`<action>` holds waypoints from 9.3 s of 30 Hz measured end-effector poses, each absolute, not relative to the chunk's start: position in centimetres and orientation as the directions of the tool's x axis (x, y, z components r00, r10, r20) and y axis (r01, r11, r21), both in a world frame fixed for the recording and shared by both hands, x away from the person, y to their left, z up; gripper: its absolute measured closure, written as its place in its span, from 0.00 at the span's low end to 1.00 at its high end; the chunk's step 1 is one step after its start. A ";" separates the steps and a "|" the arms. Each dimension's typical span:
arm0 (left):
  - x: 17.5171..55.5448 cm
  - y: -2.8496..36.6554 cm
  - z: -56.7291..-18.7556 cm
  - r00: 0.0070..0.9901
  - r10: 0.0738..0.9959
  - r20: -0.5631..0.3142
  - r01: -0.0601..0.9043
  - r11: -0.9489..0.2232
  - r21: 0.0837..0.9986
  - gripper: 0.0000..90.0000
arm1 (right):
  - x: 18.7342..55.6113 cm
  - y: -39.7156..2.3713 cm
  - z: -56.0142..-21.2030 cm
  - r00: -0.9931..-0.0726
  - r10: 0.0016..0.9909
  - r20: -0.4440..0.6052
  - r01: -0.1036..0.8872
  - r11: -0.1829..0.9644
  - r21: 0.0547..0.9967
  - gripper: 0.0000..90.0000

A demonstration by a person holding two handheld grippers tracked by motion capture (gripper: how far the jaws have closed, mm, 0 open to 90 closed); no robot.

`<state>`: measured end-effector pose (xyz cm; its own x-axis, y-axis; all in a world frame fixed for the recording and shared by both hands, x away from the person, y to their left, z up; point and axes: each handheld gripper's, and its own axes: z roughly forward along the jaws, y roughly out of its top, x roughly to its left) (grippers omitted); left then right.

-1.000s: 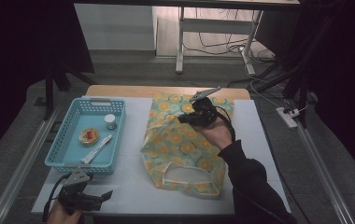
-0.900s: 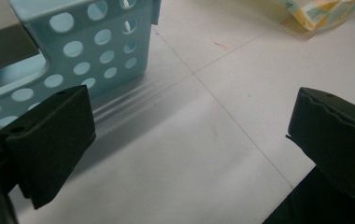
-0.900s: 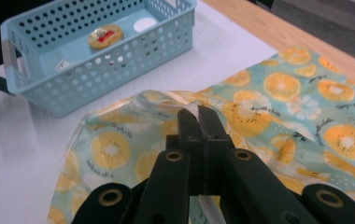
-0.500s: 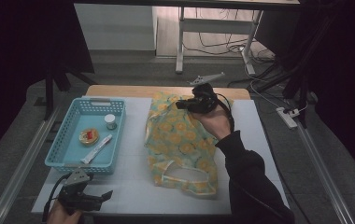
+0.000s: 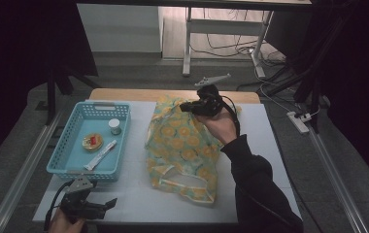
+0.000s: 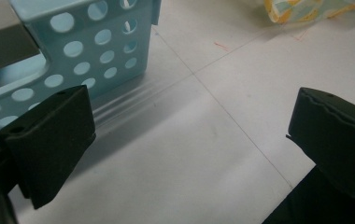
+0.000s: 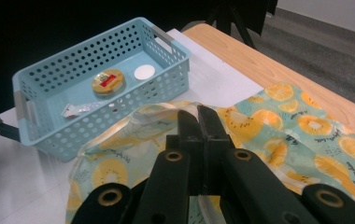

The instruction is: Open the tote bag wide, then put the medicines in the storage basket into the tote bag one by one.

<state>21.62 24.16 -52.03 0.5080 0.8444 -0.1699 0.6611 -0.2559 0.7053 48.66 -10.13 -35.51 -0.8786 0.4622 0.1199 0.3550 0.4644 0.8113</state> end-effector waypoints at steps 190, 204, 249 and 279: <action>40.9 31.9 -48.4 0.368 0.928 -0.055 0.828 -0.300 0.474 0.23 | 48.2 -11.9 -38.8 -0.901 0.424 0.095 0.316 0.489 0.813 1.00; 38.9 30.7 -46.2 0.465 0.880 -0.093 0.734 -0.325 0.596 0.23 | 48.3 -12.1 -39.0 -0.899 0.427 0.093 0.315 0.488 0.814 1.00; 36.5 16.8 -42.7 0.765 0.633 -0.116 0.515 -0.494 0.700 0.23 | 48.7 -12.3 -39.5 -0.893 0.441 0.091 0.322 0.484 0.813 1.00; 41.7 6.7 -45.2 0.833 0.549 -0.071 0.442 -0.582 0.683 0.23 | 50.2 -12.8 -40.2 -0.879 0.466 0.105 0.346 0.468 0.814 1.00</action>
